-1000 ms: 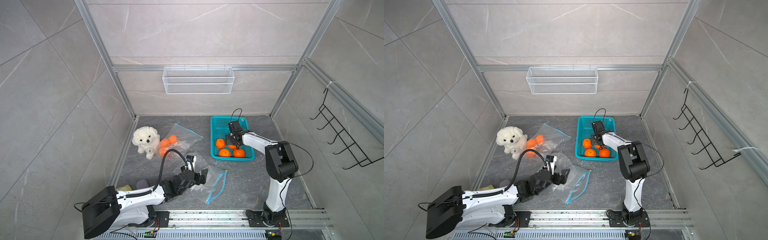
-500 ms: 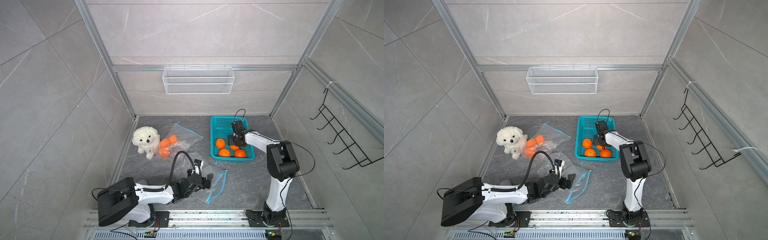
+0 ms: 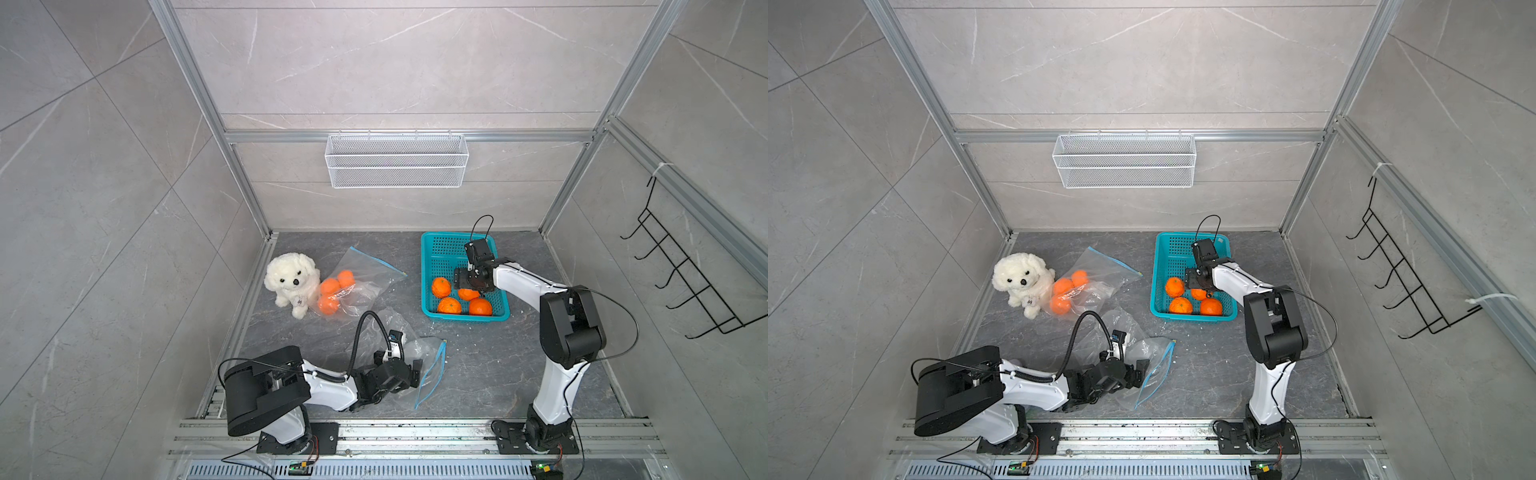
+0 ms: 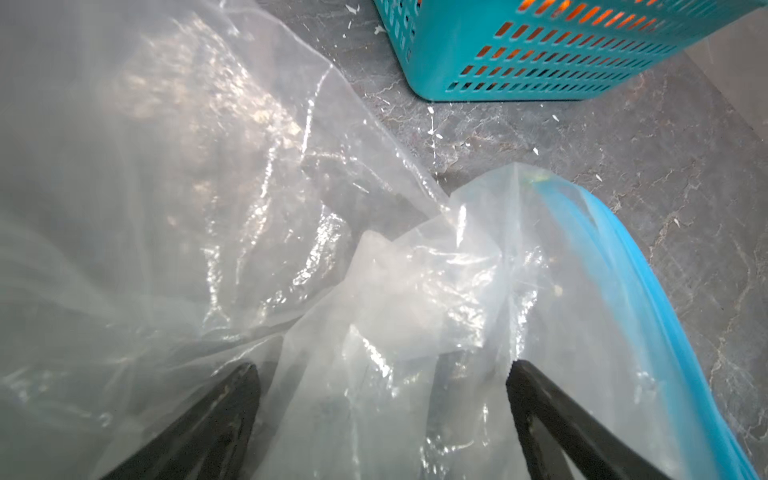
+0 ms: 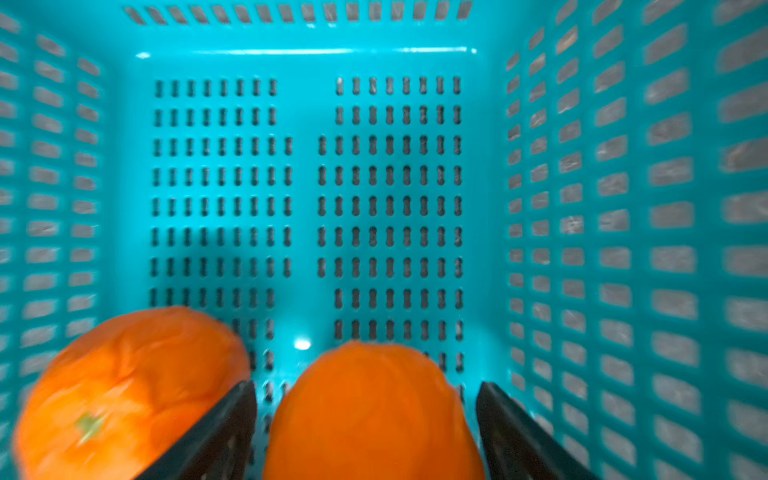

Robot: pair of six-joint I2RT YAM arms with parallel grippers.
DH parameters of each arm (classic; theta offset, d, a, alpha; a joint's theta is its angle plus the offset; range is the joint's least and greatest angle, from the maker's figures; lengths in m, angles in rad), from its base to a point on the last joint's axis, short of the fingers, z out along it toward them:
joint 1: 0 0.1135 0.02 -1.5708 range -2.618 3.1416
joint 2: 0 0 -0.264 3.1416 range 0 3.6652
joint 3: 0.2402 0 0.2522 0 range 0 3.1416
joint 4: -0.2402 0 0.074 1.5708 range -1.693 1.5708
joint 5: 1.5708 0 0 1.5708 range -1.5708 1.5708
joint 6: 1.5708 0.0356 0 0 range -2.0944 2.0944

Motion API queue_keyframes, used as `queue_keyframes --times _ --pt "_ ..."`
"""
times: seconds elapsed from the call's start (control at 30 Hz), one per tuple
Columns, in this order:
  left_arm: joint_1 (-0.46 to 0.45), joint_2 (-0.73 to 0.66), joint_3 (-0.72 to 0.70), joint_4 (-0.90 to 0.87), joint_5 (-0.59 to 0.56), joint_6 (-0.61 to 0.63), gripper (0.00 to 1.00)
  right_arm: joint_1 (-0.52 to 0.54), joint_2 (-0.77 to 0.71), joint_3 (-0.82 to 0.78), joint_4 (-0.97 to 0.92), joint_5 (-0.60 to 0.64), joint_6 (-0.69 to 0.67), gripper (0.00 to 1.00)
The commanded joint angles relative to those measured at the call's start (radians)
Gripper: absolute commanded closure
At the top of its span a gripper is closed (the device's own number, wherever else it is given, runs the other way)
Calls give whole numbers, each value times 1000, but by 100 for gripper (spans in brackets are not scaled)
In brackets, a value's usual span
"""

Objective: Open the zip-top bag and take out the orange
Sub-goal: Move the zipper food storage bag to the center of the board.

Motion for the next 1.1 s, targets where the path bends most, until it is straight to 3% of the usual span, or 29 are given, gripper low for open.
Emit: queue_keyframes --times 0.0,0.13,0.2,0.37,0.53,0.67,0.83,0.93,1.07 --pt "-2 -26 14 -105 -56 -49 4 31 -112 -44 30 22 -31 14" --pt "29 -115 -57 -201 -174 -128 4 87 -249 -129 125 22 -61 14" --pt "51 -170 -123 -187 -192 -155 5 117 -301 -160 172 -43 -76 14" --pt "71 -375 -202 -353 -276 -209 7 279 -348 -171 239 -84 -139 15" --pt "165 -600 -295 -416 -197 -175 8 366 -351 -242 491 -195 -167 15" --pt "171 -776 -279 -590 -232 -154 5 367 -334 -269 628 -289 -156 15" --pt "173 -968 -232 -683 -176 -72 0 369 -364 -339 755 -333 -164 15" --pt "174 -992 -173 -707 -149 -43 0 369 -377 -346 732 -325 -170 14" --pt "173 -893 -63 -653 -94 3 0 369 -370 -330 687 -307 -169 14"
